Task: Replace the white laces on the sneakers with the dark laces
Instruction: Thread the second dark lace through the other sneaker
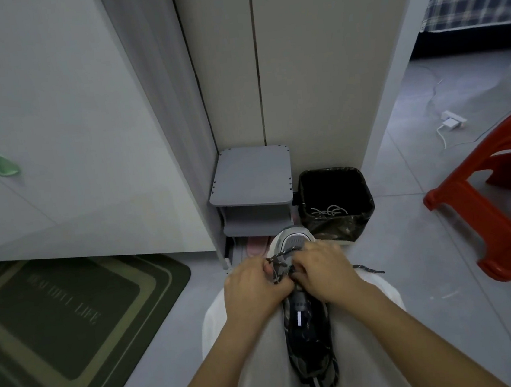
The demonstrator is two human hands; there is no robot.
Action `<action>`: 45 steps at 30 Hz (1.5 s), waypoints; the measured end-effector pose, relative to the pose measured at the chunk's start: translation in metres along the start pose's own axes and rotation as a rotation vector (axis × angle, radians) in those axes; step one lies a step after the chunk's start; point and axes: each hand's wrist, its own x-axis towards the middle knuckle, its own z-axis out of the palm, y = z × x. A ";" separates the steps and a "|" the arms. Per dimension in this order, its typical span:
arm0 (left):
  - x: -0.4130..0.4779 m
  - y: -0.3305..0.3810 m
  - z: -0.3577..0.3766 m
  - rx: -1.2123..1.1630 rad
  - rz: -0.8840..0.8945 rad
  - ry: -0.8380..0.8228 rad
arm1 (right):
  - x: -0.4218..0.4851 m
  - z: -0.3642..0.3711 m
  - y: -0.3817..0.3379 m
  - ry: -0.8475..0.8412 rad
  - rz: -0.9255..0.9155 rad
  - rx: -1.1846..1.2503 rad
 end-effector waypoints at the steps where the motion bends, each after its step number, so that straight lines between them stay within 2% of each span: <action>1: -0.001 -0.001 0.000 0.005 -0.010 0.011 | -0.006 -0.003 0.005 -0.007 -0.016 0.055; 5: -0.001 -0.003 0.001 -0.004 -0.021 0.021 | -0.042 -0.026 0.034 -0.139 -0.027 0.193; 8: -0.001 -0.003 0.002 -0.011 -0.029 0.019 | -0.060 -0.045 0.056 -0.268 0.049 0.190; 9: -0.001 -0.002 0.002 -0.013 -0.033 0.019 | -0.060 -0.049 0.058 -0.255 0.089 0.154; 11: -0.002 -0.001 0.002 -0.018 -0.045 0.011 | -0.053 -0.050 0.050 -0.114 0.147 0.077; 13: -0.002 -0.001 0.002 -0.025 -0.052 0.016 | -0.038 -0.044 0.031 0.036 0.135 0.008; 15: -0.002 -0.001 0.001 -0.020 -0.051 0.014 | -0.019 -0.031 0.009 0.084 0.084 -0.066; 19: 0.001 -0.002 -0.001 -0.043 -0.028 -0.063 | 0.002 -0.002 -0.010 0.024 0.095 -0.157; 22: 0.014 -0.009 -0.004 -0.126 -0.068 -0.173 | 0.001 0.004 -0.005 0.057 0.115 -0.080; 25: 0.027 -0.010 -0.003 0.034 0.031 -0.278 | -0.008 0.002 -0.001 0.064 0.109 0.005; 30: 0.032 -0.002 -0.001 0.009 0.145 -0.069 | -0.034 -0.009 0.011 0.037 0.123 0.146; 32: 0.032 -0.004 0.002 -0.004 0.169 -0.082 | -0.043 -0.017 0.016 -0.033 0.103 0.165; 35: 0.032 -0.005 0.005 -0.025 0.171 -0.135 | -0.049 -0.031 0.022 -0.224 0.103 0.246; 37: 0.031 -0.005 0.006 -0.085 0.140 -0.165 | -0.046 -0.034 0.022 -0.176 0.164 0.271; 40: 0.034 -0.005 0.007 -0.319 0.040 -0.128 | -0.032 -0.028 0.011 0.014 0.197 0.091; 45: 0.041 -0.004 0.009 -0.450 -0.012 -0.162 | -0.007 -0.005 -0.012 0.025 0.164 -0.116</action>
